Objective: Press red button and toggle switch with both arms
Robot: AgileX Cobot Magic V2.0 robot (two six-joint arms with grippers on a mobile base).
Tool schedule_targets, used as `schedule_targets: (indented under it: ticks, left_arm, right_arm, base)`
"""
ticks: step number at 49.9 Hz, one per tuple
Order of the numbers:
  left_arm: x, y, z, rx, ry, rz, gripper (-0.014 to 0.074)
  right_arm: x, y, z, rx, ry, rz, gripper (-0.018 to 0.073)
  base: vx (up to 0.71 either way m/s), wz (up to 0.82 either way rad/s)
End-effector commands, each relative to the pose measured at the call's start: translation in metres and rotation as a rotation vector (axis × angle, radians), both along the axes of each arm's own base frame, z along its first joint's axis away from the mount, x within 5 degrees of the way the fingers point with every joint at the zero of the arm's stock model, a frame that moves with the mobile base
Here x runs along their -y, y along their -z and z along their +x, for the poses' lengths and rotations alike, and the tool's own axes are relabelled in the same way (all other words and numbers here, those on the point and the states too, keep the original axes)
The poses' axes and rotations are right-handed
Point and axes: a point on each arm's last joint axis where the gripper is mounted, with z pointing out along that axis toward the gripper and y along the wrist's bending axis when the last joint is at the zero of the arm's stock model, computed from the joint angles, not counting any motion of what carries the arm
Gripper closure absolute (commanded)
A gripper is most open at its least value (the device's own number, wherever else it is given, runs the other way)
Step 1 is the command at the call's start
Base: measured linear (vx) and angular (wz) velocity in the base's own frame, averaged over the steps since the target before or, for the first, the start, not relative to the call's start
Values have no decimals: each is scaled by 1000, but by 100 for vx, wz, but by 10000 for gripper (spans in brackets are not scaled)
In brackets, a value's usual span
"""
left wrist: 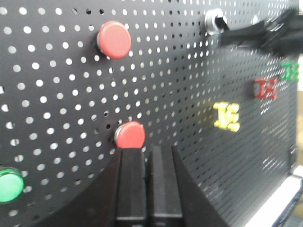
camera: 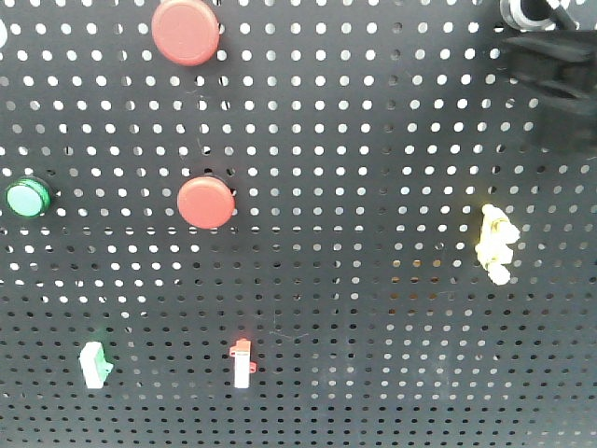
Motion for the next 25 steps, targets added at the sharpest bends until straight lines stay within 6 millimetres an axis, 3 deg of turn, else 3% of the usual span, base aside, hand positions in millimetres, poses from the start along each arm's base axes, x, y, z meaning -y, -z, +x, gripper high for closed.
schedule_targets:
  ticks: [1,10,18,25]
  left_arm:
    - [-2,-1,3,12,-32,-21,594]
    - [4,40,13,-141,-26,-3,594]
    - [8,83,14,-253,1,83,594]
    - [-3,100,-8,-212,17,126,594]
  right_arm:
    - [9,-19,-20,73,29,31,562]
    - [23,3,-46,29,94,-31,562]
    - [42,59,-86,-3,177,-103,562]
    - [59,107,-128,2,211,-104,562]
  base:
    - [0,0]
    - [0,0]
    - [0,0]
    - [0,0]
